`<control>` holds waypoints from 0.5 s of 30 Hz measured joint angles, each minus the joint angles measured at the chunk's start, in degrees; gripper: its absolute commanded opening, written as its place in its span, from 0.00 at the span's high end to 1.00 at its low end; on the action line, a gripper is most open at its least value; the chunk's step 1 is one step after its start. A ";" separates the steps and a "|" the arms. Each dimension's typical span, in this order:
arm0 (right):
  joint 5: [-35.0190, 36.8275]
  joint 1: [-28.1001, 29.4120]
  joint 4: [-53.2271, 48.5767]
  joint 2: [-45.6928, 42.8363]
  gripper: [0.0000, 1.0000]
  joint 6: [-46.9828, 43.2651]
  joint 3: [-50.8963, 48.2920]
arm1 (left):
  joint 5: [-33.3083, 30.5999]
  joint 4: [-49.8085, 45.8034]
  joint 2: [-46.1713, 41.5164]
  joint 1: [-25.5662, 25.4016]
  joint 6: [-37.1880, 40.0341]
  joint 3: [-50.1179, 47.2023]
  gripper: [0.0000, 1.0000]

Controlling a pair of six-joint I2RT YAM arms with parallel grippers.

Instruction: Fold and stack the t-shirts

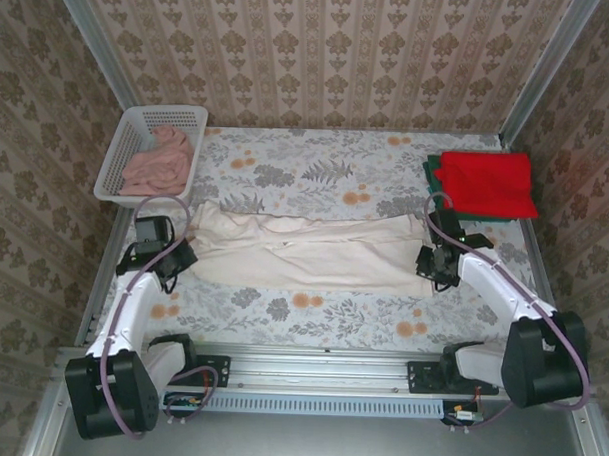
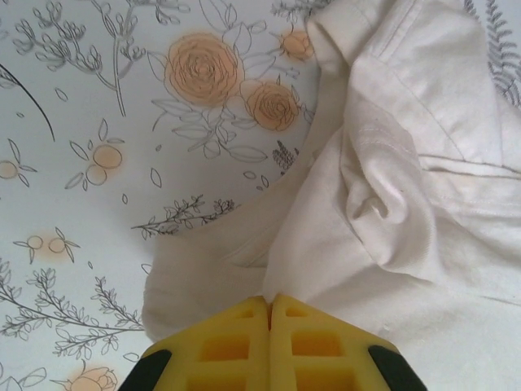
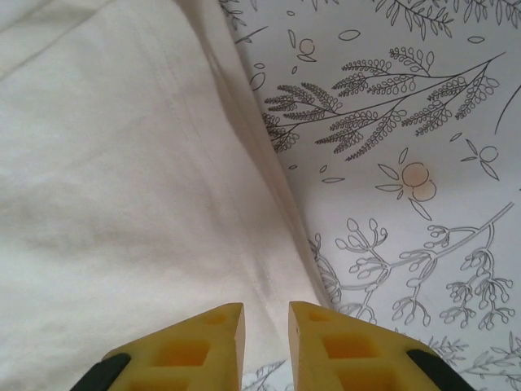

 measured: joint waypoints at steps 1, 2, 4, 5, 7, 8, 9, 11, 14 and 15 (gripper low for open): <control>0.02 -0.20 0.26 1.60 0.61 -0.07 0.13 | 0.09 0.07 0.39 0.00 0.00 -0.11 1.00; 0.00 -0.42 0.46 4.20 0.59 -0.48 0.68 | 0.24 0.04 0.92 0.02 0.00 -0.17 1.00; -0.22 -0.92 1.46 9.75 0.59 -0.76 1.92 | 0.24 0.07 1.81 0.02 0.00 -0.26 1.00; -0.50 -1.11 2.27 12.07 0.58 -0.83 2.43 | 0.24 0.07 2.03 0.02 0.00 -0.35 1.00; -1.16 -1.40 3.50 14.64 0.67 -0.85 3.13 | 0.22 0.22 2.05 0.04 0.00 -0.61 1.00; -1.36 -1.40 3.72 15.41 0.73 -0.79 3.67 | 0.22 0.24 2.05 0.07 0.00 -0.66 1.00; -1.49 -1.40 3.85 16.06 0.75 -0.87 4.42 | 0.22 0.33 2.05 0.09 0.00 -0.66 1.00; -1.46 -1.40 4.00 16.98 0.77 -1.07 5.81 | 0.24 0.46 2.05 0.20 0.00 -0.66 1.00; -1.46 -1.40 4.57 17.00 0.76 -1.07 6.40 | 0.22 0.46 2.05 0.37 0.00 -0.66 1.00; -1.46 -1.40 4.48 16.76 0.76 -1.07 6.38 | 0.22 0.46 2.05 0.37 0.00 -0.66 1.00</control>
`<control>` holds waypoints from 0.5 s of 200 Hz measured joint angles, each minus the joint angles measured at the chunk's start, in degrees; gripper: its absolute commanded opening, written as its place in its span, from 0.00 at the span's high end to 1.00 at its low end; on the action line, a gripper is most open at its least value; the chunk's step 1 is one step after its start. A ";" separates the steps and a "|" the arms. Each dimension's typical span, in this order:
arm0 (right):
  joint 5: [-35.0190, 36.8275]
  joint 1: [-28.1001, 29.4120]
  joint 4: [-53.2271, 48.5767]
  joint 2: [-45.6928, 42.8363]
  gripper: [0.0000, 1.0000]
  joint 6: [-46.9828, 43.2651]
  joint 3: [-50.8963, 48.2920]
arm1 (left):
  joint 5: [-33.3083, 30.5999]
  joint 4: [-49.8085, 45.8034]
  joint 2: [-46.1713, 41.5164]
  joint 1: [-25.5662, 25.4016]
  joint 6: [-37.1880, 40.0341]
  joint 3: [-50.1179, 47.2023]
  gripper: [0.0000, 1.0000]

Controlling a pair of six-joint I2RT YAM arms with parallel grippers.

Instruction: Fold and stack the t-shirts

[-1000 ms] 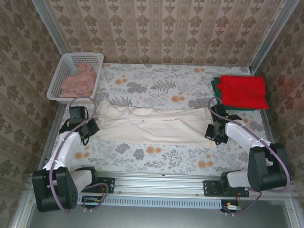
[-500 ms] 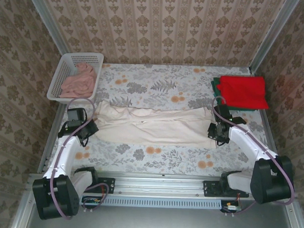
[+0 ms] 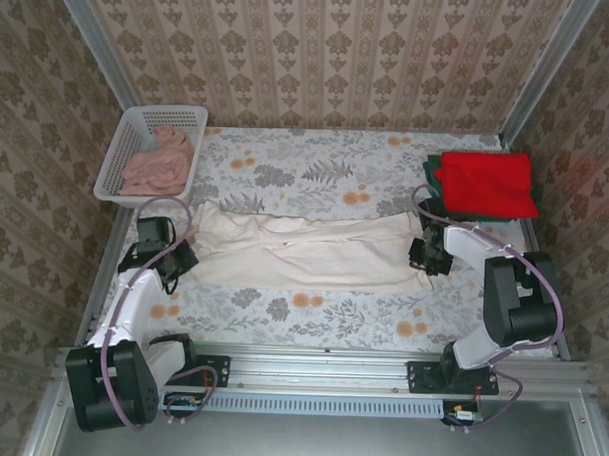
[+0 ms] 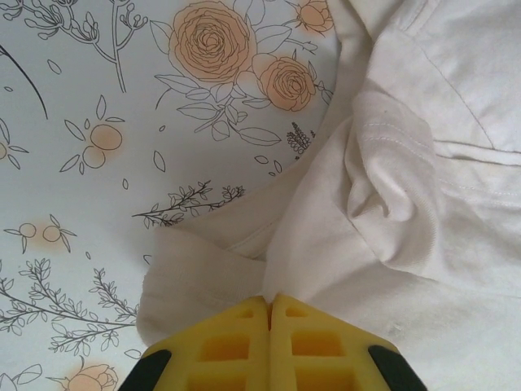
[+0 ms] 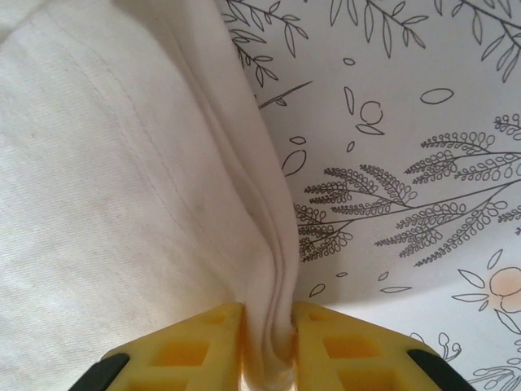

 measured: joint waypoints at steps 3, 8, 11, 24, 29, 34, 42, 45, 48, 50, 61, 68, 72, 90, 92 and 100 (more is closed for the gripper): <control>0.00 0.00 -0.02 -0.07 0.76 0.02 0.00 | 0.00 0.00 0.00 0.00 0.00 0.00 1.00; 0.11 0.00 -0.02 -0.33 0.76 0.02 -0.02 | 0.00 0.00 0.00 0.00 0.00 0.00 1.00; 0.20 0.00 -0.04 -0.59 0.76 0.02 -0.04 | 0.00 0.00 0.00 0.00 0.00 0.00 1.00; 0.37 0.00 -0.04 -1.60 0.77 0.02 -0.24 | 0.00 -0.02 0.00 0.00 0.02 0.00 1.00; 0.39 0.00 -0.11 -1.97 0.77 0.00 -0.28 | 0.00 -0.02 0.00 0.00 0.00 0.00 1.00; 0.42 0.00 -0.15 -2.27 0.78 0.02 -0.31 | -0.02 -0.02 0.00 0.00 0.02 0.00 1.00; 0.42 0.00 -0.15 -2.62 0.80 0.02 -0.33 | -0.02 0.00 0.00 0.02 0.00 0.00 1.00; 0.42 0.00 -0.17 -2.73 0.81 -0.02 -0.33 | -0.02 -0.02 0.00 0.02 0.02 0.00 1.00; 0.42 0.00 -0.20 -2.80 0.81 0.04 -0.33 | -0.02 -0.02 0.00 0.02 0.02 0.00 1.00; 0.42 0.00 -0.20 -2.84 0.81 0.04 -0.33 | -0.02 -0.02 0.00 0.02 0.00 0.00 1.00; 0.42 0.00 -0.22 -2.91 0.82 0.00 -0.33 | -0.02 -0.02 0.00 0.02 0.02 0.00 1.00; 0.42 0.00 -0.20 -2.91 0.82 0.00 -0.37 | -0.02 -0.02 0.00 0.02 0.02 0.00 1.00; 0.42 0.00 -0.22 -2.91 0.81 0.00 -0.37 | -0.02 -0.02 0.00 0.02 0.02 0.00 1.00; 0.39 0.00 -0.28 -2.91 0.68 -0.22 -0.37 | -0.02 -0.02 0.00 0.02 0.02 0.00 1.00; 0.39 0.00 -0.31 -2.91 0.67 -0.04 -0.37 | -0.02 -0.02 0.00 0.02 0.02 0.00 1.00; 0.39 0.00 -0.50 -2.91 0.66 0.00 -0.37 | -0.02 -0.02 0.00 0.02 0.02 0.00 1.00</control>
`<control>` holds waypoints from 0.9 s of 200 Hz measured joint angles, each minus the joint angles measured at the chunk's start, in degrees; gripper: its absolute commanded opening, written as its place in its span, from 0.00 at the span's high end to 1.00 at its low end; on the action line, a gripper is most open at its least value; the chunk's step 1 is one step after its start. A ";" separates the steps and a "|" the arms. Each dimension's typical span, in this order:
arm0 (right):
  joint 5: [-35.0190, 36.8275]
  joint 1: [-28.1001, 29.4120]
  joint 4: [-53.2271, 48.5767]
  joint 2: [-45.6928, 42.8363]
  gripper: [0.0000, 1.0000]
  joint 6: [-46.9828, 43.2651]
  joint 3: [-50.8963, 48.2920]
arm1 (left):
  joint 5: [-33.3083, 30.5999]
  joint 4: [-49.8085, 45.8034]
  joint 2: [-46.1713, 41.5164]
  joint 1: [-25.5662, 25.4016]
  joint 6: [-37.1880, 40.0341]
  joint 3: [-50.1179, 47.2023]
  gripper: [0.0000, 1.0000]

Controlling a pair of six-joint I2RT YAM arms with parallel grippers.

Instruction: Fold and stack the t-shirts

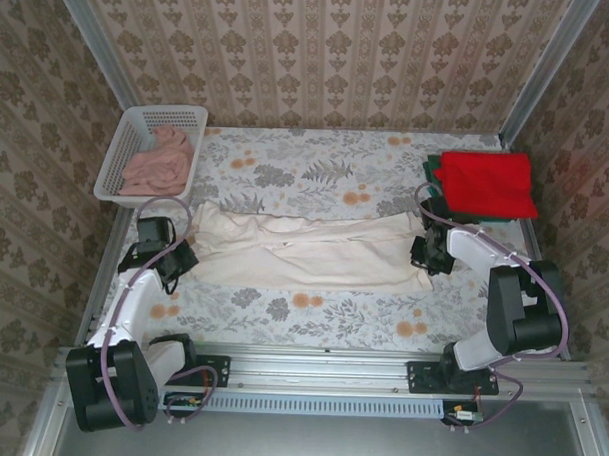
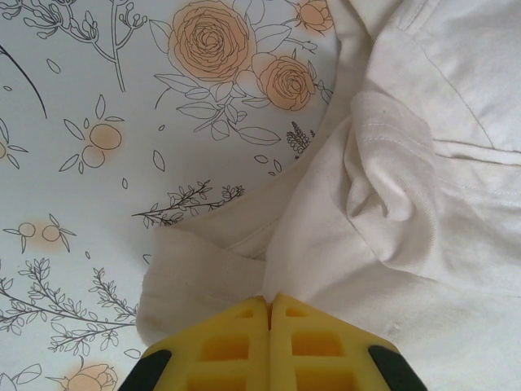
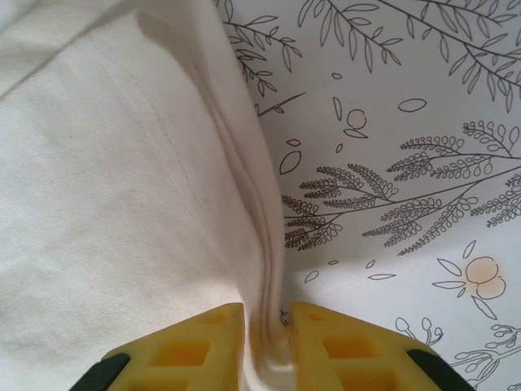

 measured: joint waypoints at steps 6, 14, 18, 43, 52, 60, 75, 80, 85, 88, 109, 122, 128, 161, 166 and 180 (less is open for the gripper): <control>0.02 0.00 -0.28 0.00 0.66 -0.13 0.00 | 0.02 0.00 0.00 0.00 0.00 0.00 1.00; 0.04 0.00 -0.63 0.00 0.66 -0.20 0.00 | 0.00 0.00 0.00 0.00 0.00 0.00 1.00; 0.11 0.00 -0.83 -0.11 0.65 -0.17 0.00 | 0.02 0.00 0.00 0.00 0.00 0.00 1.00; 1.51 0.00 -2.69 -2.54 0.64 -0.17 -0.02 | 0.02 -0.02 0.00 0.04 0.00 0.00 1.00; 1.68 0.00 -2.75 -3.76 0.65 -0.20 -0.02 | 0.02 0.00 0.00 0.04 0.00 0.00 1.00; 1.75 0.00 -2.78 -4.31 0.65 -0.22 0.04 | 0.02 0.00 0.00 0.04 0.00 0.00 1.00; 1.77 0.00 -3.26 -3.19 0.66 -0.66 1.55 | 0.02 0.00 0.00 0.09 0.00 0.00 1.00; 1.77 0.00 -3.37 -2.16 0.66 -0.98 2.54 | 0.02 0.00 0.00 0.11 0.00 0.00 1.00; 1.77 0.00 -3.26 -1.01 0.66 -1.31 3.65 | 0.02 0.00 0.00 0.11 0.00 0.00 1.00; 1.75 0.00 -3.15 0.13 0.66 -1.60 4.59 | 0.02 0.00 0.00 0.13 0.00 0.00 1.00; 1.73 0.00 -1.75 6.51 0.68 -3.19 9.86 | 0.04 0.00 0.00 0.33 0.00 0.00 1.00; 1.70 0.00 -1.05 10.08 0.68 -4.20 12.72 | 0.02 0.00 0.00 0.37 0.00 0.00 1.00; 1.70 0.00 -0.68 11.54 0.68 -4.61 13.88 | 0.04 0.02 0.02 0.37 0.00 0.00 1.00; 1.95 0.00 -0.11 17.20 0.69 -6.27 18.71 | 0.02 -0.02 0.07 0.37 0.00 0.00 1.00; 1.99 0.00 -0.04 17.66 0.69 -6.36 19.02 | 0.02 -0.02 0.07 0.37 0.00 0.00 1.00; 2.16 0.00 0.02 18.40 0.69 -6.95 19.26 | 0.02 -0.02 0.07 0.37 0.00 0.00 1.00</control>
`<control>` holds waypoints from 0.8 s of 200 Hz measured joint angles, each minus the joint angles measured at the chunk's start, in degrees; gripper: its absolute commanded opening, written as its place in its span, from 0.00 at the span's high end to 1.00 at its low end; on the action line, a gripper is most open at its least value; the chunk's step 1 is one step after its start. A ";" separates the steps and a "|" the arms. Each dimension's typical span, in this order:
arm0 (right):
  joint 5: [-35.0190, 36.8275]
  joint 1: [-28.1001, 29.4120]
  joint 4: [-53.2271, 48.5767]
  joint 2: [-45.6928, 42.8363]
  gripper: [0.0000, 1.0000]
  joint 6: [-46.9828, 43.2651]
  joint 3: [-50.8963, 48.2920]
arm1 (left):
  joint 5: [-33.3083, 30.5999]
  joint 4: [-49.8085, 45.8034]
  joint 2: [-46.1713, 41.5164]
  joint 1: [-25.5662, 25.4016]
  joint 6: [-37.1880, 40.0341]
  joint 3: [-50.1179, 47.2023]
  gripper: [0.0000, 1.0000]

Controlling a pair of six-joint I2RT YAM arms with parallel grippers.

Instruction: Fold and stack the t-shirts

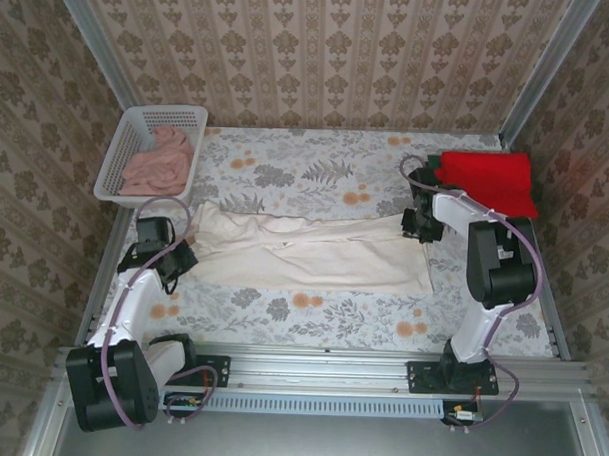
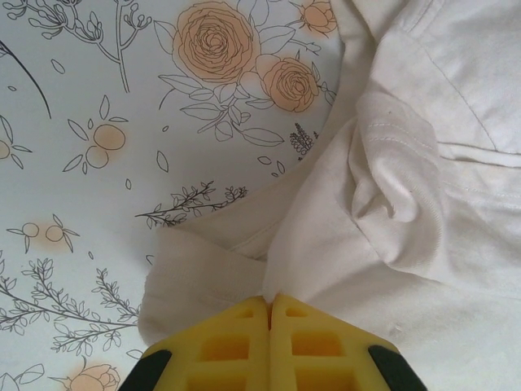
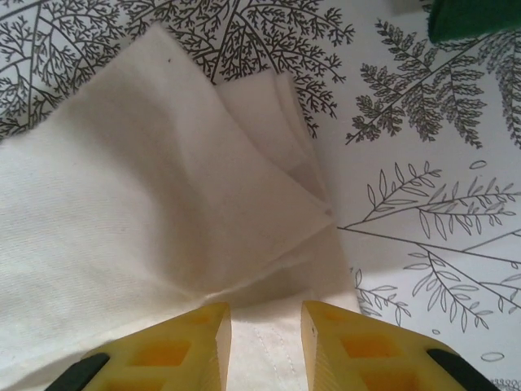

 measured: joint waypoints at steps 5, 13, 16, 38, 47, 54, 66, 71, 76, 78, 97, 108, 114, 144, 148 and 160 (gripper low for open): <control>0.04 0.00 0.00 0.20 0.69 -0.20 0.00 | 0.00 0.00 0.00 0.00 0.00 0.00 1.00; 0.07 0.00 0.00 0.44 0.69 -0.39 0.04 | 0.00 0.02 0.00 0.00 0.00 0.00 1.00; 0.09 0.00 0.00 0.55 0.70 -0.44 0.07 | 0.00 0.00 0.00 0.00 0.00 0.00 1.00; 0.90 0.00 -0.22 1.60 0.67 -0.72 0.85 | -0.02 0.00 0.00 0.00 0.00 0.00 1.00; 1.18 0.00 -0.20 1.95 0.65 -0.81 1.16 | -0.02 -0.02 0.00 0.00 0.00 0.00 1.00; 1.31 0.00 -0.20 2.01 0.65 -0.87 1.25 | -0.02 -0.02 0.00 0.00 0.00 0.00 1.00; 1.33 0.00 -0.20 2.10 0.63 -0.96 1.38 | -0.02 0.00 0.00 0.00 0.00 0.00 1.00; 1.33 0.00 -0.22 2.21 0.62 -1.05 1.51 | -0.02 0.00 0.00 0.00 0.00 0.00 1.00; 1.31 0.00 -0.20 2.32 0.62 -1.07 1.66 | -0.02 0.00 0.00 0.04 0.00 0.00 1.00; 1.31 0.00 -0.20 2.38 0.63 -1.18 1.73 | -0.02 0.00 0.00 0.04 0.00 0.00 1.00; 1.31 0.00 -0.15 2.99 0.64 -1.68 2.23 | -0.02 -0.02 0.04 0.13 0.00 0.00 1.00; 1.29 0.00 -0.20 3.15 0.64 -1.79 2.23 | -0.02 -0.02 0.04 0.26 0.00 0.00 1.00; 1.27 0.00 -0.17 3.17 0.66 -1.88 2.23 | -0.02 -0.02 0.04 0.35 0.00 0.00 1.00; 0.87 0.00 -0.17 3.17 0.82 -2.27 2.25 | -0.02 -0.02 0.39 0.37 0.00 0.00 1.00; 0.81 0.00 -0.17 3.17 0.84 -2.10 2.25 | -0.02 -0.02 0.42 0.37 0.00 0.00 1.00; 0.66 0.00 -0.17 3.15 0.88 -2.05 2.23 | -0.02 -0.02 0.42 0.37 0.00 0.00 1.00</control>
